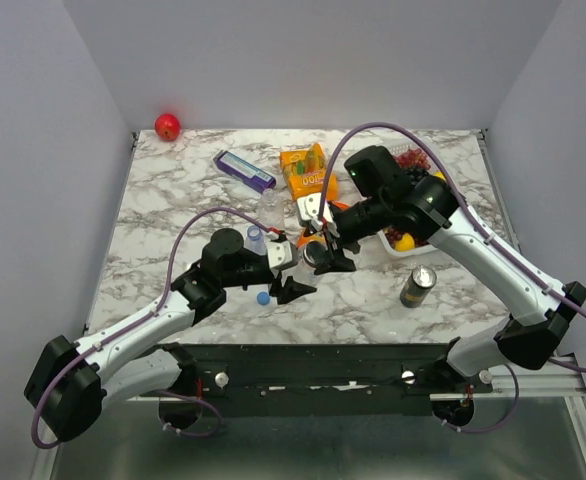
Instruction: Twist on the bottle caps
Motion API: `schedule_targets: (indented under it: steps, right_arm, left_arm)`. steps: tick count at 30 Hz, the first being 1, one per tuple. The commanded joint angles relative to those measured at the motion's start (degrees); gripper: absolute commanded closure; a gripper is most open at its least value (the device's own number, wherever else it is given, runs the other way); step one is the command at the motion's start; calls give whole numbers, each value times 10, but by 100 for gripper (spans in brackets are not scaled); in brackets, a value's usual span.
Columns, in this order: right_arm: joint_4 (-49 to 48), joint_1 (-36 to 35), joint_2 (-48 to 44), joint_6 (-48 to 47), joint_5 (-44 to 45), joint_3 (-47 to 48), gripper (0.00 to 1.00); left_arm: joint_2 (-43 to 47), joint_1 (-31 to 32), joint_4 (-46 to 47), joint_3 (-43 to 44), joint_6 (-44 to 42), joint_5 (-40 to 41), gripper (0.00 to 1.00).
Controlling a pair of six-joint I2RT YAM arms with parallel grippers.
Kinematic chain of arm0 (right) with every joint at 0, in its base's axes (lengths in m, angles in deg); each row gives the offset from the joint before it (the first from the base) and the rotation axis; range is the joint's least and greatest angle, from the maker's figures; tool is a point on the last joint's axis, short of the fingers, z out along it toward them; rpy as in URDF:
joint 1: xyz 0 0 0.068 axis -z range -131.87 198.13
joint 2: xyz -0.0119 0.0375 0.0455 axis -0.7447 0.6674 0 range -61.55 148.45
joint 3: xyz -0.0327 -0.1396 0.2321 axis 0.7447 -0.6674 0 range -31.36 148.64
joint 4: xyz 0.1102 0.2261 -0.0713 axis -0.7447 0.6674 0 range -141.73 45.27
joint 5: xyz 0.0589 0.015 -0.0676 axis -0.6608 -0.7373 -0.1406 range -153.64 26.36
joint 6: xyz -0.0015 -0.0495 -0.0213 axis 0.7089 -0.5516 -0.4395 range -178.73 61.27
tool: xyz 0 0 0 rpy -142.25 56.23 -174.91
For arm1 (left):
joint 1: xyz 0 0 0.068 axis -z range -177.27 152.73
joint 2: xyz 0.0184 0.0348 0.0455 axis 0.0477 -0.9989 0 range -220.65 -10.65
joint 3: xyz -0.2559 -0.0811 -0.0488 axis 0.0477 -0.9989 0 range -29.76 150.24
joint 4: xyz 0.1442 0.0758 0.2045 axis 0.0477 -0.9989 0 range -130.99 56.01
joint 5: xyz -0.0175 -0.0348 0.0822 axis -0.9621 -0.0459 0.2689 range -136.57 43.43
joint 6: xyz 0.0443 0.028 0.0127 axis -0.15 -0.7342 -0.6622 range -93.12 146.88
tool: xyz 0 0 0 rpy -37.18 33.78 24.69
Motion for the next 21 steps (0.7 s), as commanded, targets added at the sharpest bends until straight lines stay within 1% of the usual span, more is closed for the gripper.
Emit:
schedule_targets:
  steps: [1,2,3,5,6,8,9,12,13,14,15,16,17,18,21]
  right_arm:
    - [-15,1,2,25,-36,-2,24]
    - [-16,1,3,37,-35,-3,28]
    - [-15,1,3,43,-34,-3,36]
    - [-14,1,9,70,-26,-3,42]
    - [-15,1,11,82,-21,-4,47]
    - [-25,1,12,119,-17,-15,50]
    - [-29,2,10,130,-17,-20,50]
    - [-42,2,2,152,-12,-37,50]
    - [-42,2,2,155,-8,-39,52]
    - [-47,3,3,169,6,-42,54]
    - [-53,2,3,183,18,-44,58]
    - [-65,3,3,202,36,-50,60]
    - [-83,3,3,241,67,-58,63]
    - [-89,3,3,257,75,-61,64]
    - [-93,3,0,293,61,-72,66]
  left_arm:
    - [-1,-3,5,19,-6,-15,100]
    - [-1,-2,10,18,-1,-13,100]
    - [-1,-2,21,15,12,-9,100]
    - [-1,-2,40,12,29,11,100]
    - [2,-2,64,4,40,19,100]
    - [5,-1,84,0,70,48,100]
    - [7,-1,103,-5,75,54,100]
    - [12,0,117,-9,76,79,100]
    - [14,-1,121,-12,89,84,100]
    - [17,1,121,-12,84,89,100]
    - [22,4,123,-14,83,115,100]
    - [25,7,122,-14,83,130,100]
    - [28,15,123,-15,83,148,100]
    - [31,18,125,-15,88,167,100]
    - [33,25,124,-12,99,170,100]
